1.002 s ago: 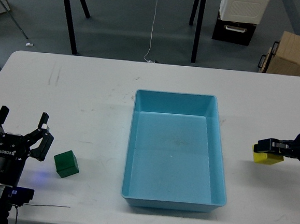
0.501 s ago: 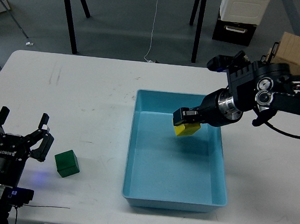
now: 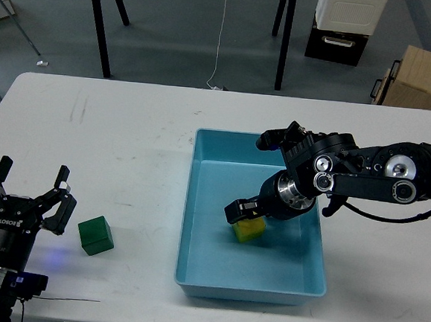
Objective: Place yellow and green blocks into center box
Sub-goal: 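Carry the yellow cube into the blue tub and release it, then withdraw the right gripper away from the tub, then swing the left gripper over and down onto the green cube, then close the left gripper on the green cube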
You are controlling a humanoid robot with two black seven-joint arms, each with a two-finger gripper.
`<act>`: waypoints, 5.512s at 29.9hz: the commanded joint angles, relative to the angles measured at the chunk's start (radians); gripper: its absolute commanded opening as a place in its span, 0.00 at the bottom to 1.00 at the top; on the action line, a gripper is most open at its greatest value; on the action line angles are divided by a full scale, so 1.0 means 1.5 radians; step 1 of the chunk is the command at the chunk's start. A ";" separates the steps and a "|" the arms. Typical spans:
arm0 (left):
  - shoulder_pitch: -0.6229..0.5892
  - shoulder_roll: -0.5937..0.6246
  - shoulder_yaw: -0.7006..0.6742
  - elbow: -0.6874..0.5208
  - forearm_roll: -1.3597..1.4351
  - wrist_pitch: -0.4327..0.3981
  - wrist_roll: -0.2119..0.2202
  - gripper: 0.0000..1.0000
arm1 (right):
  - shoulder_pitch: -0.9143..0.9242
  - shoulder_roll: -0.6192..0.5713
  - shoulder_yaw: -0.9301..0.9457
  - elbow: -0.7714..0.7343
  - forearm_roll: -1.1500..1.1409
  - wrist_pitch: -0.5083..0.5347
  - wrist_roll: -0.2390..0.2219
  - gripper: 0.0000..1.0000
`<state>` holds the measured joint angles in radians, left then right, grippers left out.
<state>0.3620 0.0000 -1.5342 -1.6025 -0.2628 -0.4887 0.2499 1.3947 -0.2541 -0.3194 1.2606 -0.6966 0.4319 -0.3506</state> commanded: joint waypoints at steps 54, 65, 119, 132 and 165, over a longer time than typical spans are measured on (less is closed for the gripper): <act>-0.035 0.000 0.000 -0.043 0.001 0.000 0.006 1.00 | -1.288 -0.028 1.332 0.279 0.756 0.038 0.162 0.99; -0.062 0.000 0.000 -0.041 0.011 0.000 0.006 1.00 | -1.287 -0.037 1.338 0.277 0.754 0.038 0.163 0.99; -1.424 0.548 1.375 0.062 0.328 0.000 0.121 1.00 | -1.219 0.009 1.300 0.274 0.752 0.038 0.161 0.99; -1.522 0.412 1.690 0.001 0.357 0.000 0.130 1.00 | -1.228 0.024 1.297 0.231 0.752 0.038 0.160 0.99; -1.323 0.309 1.587 0.118 0.355 0.020 0.130 1.00 | -1.222 0.020 1.297 0.188 0.752 0.038 0.157 0.99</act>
<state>-1.6249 0.4715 0.8472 -1.4304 0.2701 -0.4586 0.4449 -0.4387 -0.2239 1.6270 1.5428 0.4311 0.4887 -0.1151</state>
